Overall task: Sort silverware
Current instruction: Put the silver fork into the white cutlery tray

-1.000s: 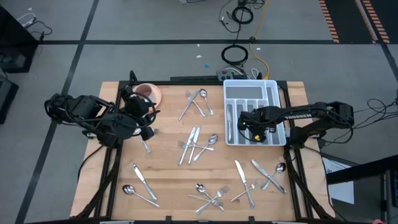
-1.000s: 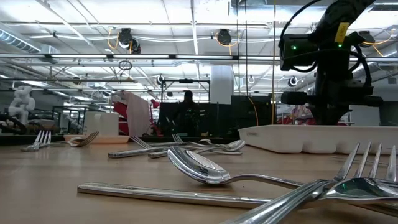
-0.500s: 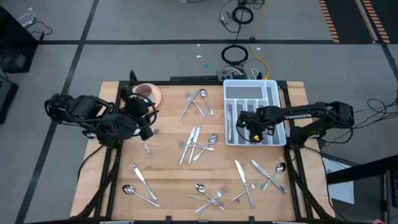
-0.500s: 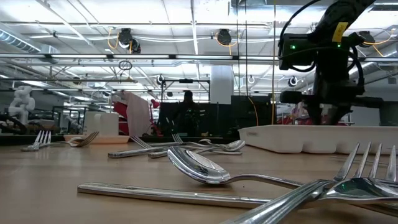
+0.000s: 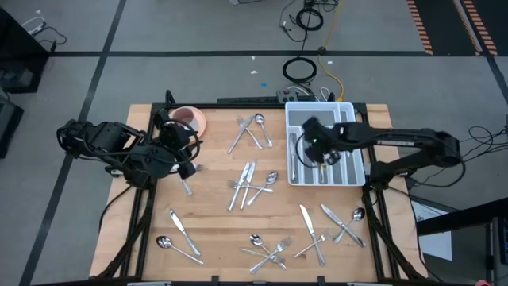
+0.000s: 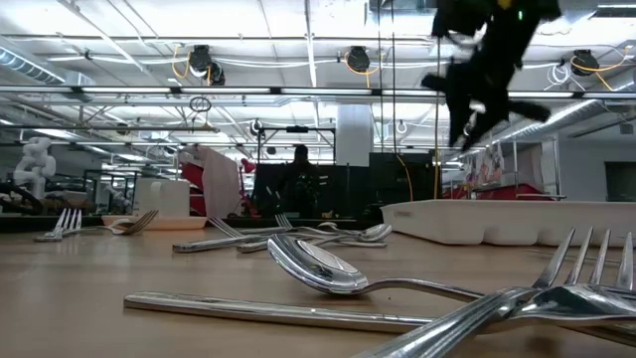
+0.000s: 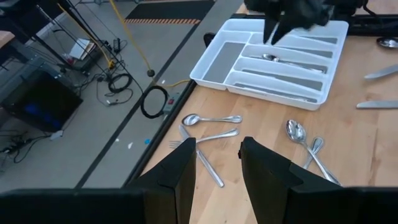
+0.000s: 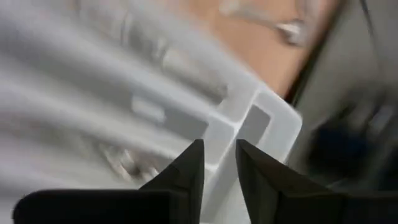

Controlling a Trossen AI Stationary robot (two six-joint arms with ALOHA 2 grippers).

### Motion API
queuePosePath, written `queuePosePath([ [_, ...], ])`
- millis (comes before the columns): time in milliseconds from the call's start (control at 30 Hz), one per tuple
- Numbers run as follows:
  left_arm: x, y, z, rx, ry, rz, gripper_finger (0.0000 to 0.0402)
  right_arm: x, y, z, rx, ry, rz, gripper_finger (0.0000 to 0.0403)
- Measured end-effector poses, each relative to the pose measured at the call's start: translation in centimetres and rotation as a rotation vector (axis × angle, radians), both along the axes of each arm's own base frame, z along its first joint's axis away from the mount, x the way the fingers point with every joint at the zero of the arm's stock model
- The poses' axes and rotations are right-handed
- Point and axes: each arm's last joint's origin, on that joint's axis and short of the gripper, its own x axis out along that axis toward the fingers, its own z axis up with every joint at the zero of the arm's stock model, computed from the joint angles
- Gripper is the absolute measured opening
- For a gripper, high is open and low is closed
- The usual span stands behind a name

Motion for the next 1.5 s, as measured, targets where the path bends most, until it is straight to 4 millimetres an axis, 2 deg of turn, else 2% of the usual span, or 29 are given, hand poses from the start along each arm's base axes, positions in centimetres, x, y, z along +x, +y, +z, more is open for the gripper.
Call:
queuePosePath([
  [67,0.0,0.0,0.0,-0.012,-0.011,0.010,0.0132,0.0,0.3,2.0,0.165,-0.161,-0.247,0.0085],
  [133,0.0,0.0,0.0,-0.015,-0.013,0.012,0.0132,-0.4,0.9,2.9,0.369,-0.220,-0.454,0.0088],
  [267,0.0,0.0,0.0,-0.016,-0.015,0.012,0.0132,-0.9,3.7,1.9,0.691,-0.107,-0.603,0.0096],
  [367,0.0,0.0,0.0,-0.018,-0.017,0.012,0.0132,-0.7,6.9,-0.2,0.797,-0.035,-0.588,0.0100],
  [567,0.0,0.0,0.0,-0.027,-0.013,0.004,0.0132,0.8,14.1,-4.1,0.898,0.018,-0.410,0.0116],
  [733,0.0,-0.1,0.0,-0.040,-0.006,-0.006,0.0132,1.3,18.5,-6.1,0.855,0.122,-0.306,0.0151],
  [833,0.1,-0.2,-0.1,-0.075,0.003,-0.028,0.0132,2.2,20.2,-6.7,0.836,0.158,-0.247,0.0171],
  [933,0.2,-0.5,-0.4,-0.178,0.016,-0.066,0.0132,3.8,21.1,-6.7,0.814,0.161,-0.197,0.0182],
  [1067,0.5,-1.2,-1.1,-0.291,0.066,-0.159,0.0132,6.3,22.2,-5.6,0.748,0.105,-0.092,0.0185],
  [1167,0.9,-1.9,-1.2,-0.325,0.010,-0.198,0.0132,7.7,22.4,-5.0,0.708,0.080,-0.056,0.0185],
  [1333,2.3,-3.0,-1.3,-0.355,-0.129,-0.260,0.0132,8.4,20.1,-4.8,0.593,0.045,-0.204,0.0185],
  [1433,2.5,-2.4,-2.8,-0.350,-0.110,-0.221,0.0132,8.4,18.1,-4.1,0.596,0.029,-0.323,0.0185],
  [1500,2.9,-1.4,-4.4,-0.373,-0.094,-0.129,0.0132,8.1,17.2,-3.2,0.610,0.006,-0.378,0.0185],
])
